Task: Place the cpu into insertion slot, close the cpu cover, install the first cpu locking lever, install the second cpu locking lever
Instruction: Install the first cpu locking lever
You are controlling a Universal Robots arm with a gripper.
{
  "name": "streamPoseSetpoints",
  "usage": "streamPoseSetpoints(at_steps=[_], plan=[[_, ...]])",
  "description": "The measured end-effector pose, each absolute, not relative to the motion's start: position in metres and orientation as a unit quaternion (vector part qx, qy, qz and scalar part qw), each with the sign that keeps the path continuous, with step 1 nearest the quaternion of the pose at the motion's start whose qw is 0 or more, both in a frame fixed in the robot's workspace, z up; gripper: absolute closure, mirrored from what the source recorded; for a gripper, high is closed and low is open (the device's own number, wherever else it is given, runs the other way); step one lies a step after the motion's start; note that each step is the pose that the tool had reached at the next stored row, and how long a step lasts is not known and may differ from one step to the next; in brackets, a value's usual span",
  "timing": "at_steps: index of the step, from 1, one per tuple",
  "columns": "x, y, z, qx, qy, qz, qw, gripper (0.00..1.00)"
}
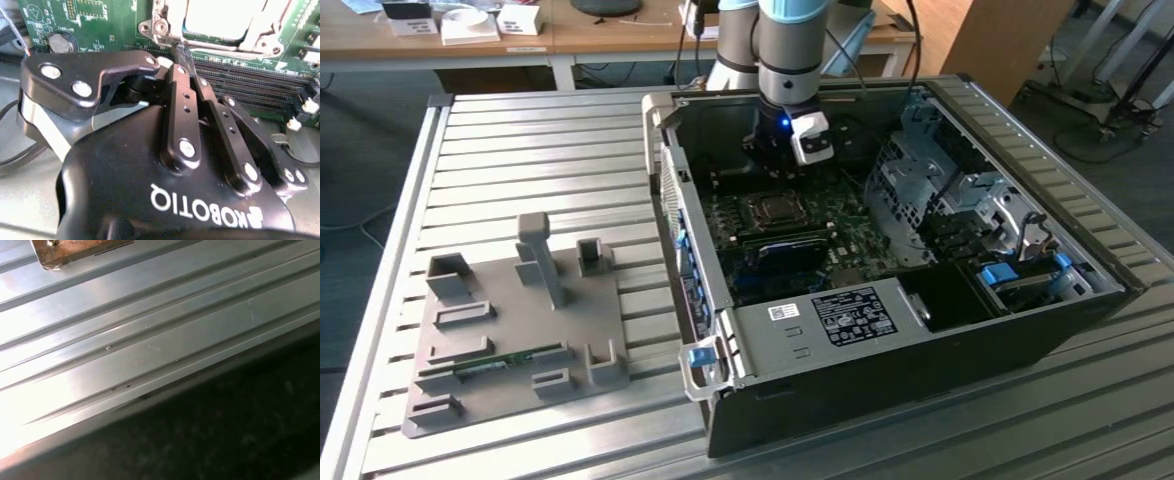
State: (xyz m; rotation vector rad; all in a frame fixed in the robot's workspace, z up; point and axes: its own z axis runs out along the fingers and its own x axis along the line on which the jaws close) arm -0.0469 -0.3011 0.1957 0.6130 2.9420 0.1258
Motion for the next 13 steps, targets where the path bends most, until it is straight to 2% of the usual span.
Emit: streamPoseSetpoints(at_steps=[7,13], plan=[[-0.0472,-0.3014,0.1961,0.204,0.976,0.043,0.066,0.89],[-0.0471,-0.3014,0.1961,0.205,0.975,0.059,0.063,0.89]])
